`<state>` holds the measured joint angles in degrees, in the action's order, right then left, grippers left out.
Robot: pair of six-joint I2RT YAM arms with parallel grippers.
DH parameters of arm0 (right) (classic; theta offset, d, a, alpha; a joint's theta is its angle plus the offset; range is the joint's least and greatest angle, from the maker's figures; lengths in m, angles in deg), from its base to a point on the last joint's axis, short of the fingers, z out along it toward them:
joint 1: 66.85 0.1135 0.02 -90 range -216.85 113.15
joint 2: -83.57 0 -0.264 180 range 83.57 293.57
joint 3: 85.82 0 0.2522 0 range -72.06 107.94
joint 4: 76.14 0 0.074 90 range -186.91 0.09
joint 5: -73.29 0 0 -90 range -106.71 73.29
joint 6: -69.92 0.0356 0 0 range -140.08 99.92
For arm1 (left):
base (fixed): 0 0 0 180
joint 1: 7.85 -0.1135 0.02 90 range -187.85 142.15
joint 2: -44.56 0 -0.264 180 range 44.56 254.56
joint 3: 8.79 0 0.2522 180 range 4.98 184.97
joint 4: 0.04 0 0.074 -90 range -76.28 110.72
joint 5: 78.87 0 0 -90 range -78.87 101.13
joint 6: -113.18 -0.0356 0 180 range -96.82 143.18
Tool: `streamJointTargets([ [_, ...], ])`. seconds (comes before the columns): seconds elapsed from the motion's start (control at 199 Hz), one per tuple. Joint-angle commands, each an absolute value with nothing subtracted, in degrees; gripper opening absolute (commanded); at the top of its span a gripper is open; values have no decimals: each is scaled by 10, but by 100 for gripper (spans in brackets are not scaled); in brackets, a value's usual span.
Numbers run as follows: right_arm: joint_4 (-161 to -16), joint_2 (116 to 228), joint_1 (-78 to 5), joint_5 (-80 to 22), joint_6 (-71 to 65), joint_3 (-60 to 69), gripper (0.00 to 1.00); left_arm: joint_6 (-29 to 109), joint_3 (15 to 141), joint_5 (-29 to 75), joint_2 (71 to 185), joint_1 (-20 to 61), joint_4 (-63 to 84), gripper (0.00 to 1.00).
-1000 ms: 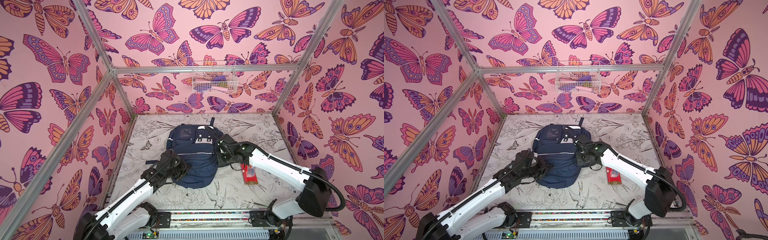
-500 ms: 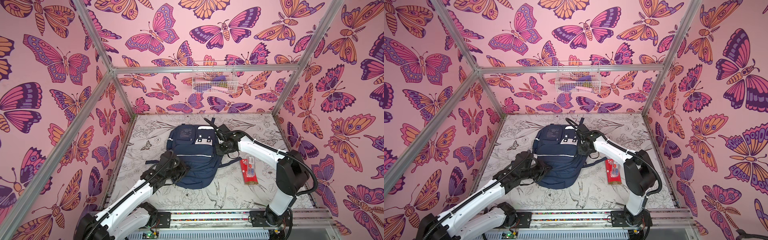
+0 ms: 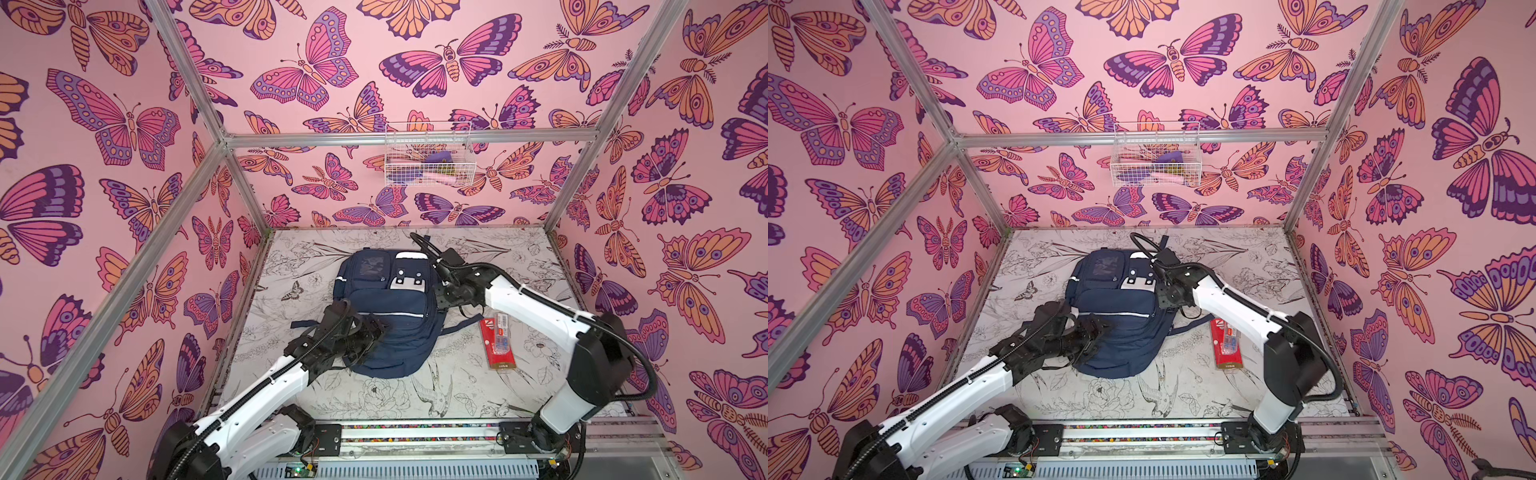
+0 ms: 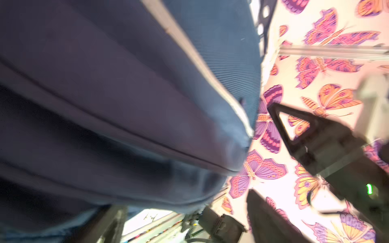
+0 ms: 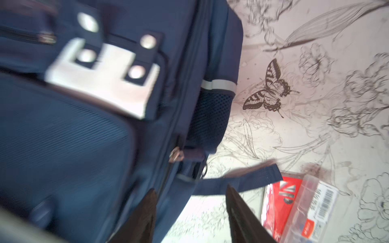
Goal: Pack books, pencil case, and school supplies into a backpack
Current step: Zip the student bag at the center of the table, then unzip the student bag at the center of the table.
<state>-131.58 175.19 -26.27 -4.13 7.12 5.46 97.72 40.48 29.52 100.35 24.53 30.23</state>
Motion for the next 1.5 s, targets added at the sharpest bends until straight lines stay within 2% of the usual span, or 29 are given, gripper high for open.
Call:
streamJointTargets([
  [0.0, -1311, 1689, -233, -61, 95, 19, 56, 967, 439, 289, 997, 248, 326, 94],
  [0.12, -1273, 1675, -212, -112, 107, -13, 53, 961, 463, 279, 1012, 240, 336, 93],
  [0.221, -1235, 1668, -205, -145, 108, -35, 53, 966, 478, 262, 1013, 239, 341, 97],
  [0.286, -1214, 1665, -206, -159, 113, -45, 54, 966, 481, 254, 1022, 238, 343, 100],
  [0.436, -1185, 1679, -207, -191, 139, -51, 58, 970, 494, 262, 1035, 237, 340, 100],
  [0.562, -1181, 1700, -206, -214, 182, -48, 54, 967, 497, 243, 1020, 237, 341, 100],
  [0.697, -1163, 1695, -204, -198, 244, -68, 50, 980, 486, 275, 1048, 244, 332, 100],
  [0.833, -1133, 1690, -201, -208, 280, -85, 47, 1008, 464, 258, 1064, 267, 284, 100],
  [0.948, -1117, 1701, -198, -210, 345, -106, 35, 1018, 460, 246, 1079, 266, 253, 95],
  [1.078, -1052, 1683, -195, -201, 407, -152, 32, 1019, 466, 246, 1107, 266, 240, 87],
  [1.129, -1048, 1678, -194, -191, 417, -155, 30, 1025, 464, 251, 1118, 266, 234, 82],
  [1.194, -1051, 1676, -194, -188, 420, -151, 23, 1034, 457, 261, 1126, 267, 226, 74],
  [1.269, -1057, 1674, -195, -187, 415, -140, 19, 1038, 452, 267, 1128, 268, 224, 73],
  [1.495, -1072, 1669, -194, -190, 399, -130, 19, 1049, 416, 241, 1097, 268, 243, 78],
])
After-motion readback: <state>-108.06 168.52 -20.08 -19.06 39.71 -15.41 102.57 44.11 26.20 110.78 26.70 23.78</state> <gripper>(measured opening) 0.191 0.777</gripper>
